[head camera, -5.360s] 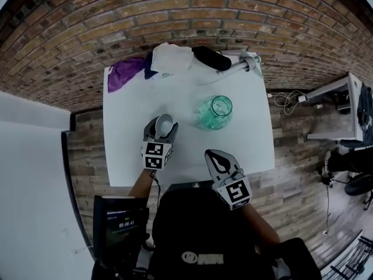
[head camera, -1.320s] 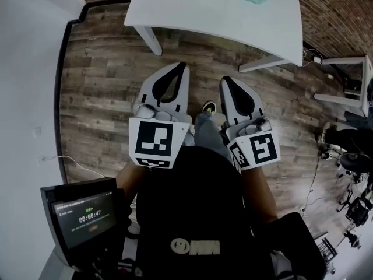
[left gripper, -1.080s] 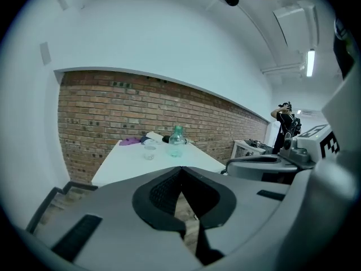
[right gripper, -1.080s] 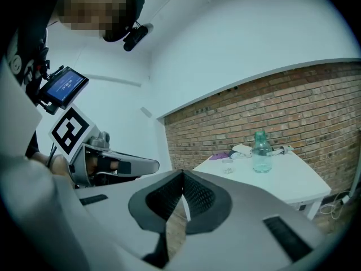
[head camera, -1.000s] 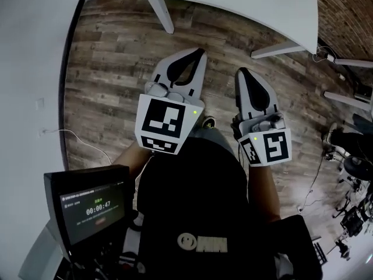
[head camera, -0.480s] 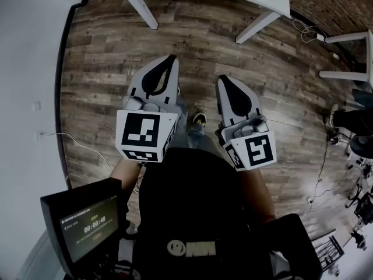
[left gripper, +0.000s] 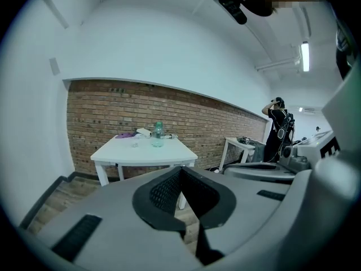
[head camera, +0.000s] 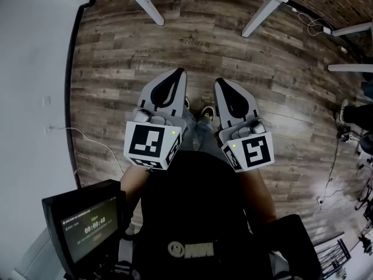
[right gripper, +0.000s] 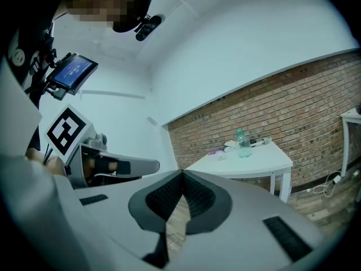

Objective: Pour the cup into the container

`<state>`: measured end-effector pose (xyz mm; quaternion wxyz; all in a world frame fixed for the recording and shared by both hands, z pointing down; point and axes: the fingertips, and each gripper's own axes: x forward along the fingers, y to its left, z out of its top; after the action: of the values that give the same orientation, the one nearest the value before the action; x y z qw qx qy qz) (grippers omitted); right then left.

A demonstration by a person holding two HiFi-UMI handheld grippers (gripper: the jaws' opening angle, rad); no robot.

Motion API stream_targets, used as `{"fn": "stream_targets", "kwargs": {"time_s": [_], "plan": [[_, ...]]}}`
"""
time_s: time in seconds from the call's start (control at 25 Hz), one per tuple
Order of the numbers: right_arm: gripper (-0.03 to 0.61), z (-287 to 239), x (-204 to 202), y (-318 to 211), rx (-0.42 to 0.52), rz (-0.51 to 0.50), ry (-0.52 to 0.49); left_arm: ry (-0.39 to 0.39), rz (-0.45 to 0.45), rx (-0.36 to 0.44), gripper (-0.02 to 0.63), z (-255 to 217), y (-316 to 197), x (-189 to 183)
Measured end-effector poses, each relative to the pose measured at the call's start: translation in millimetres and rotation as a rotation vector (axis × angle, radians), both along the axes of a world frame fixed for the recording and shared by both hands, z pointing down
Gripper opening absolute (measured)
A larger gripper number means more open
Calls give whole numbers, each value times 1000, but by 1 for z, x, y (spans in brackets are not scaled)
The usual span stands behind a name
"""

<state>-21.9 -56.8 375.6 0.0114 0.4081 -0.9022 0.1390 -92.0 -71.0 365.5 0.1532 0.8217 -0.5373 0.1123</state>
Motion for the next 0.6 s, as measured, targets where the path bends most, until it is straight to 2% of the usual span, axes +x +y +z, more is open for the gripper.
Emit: {"fn": "stream_targets", "kwargs": {"time_s": [0.16,0.32,0.6], "plan": [[3,2,-13,15,-3,-23,2,14,5,1,3,-1,13,2],[3,1,-33,33,-1,-34,14,23,0,5,3,0,33,-13],[3,-6,-42,63,11,37,55,45,22,16,3,-3,65,-37]]}}
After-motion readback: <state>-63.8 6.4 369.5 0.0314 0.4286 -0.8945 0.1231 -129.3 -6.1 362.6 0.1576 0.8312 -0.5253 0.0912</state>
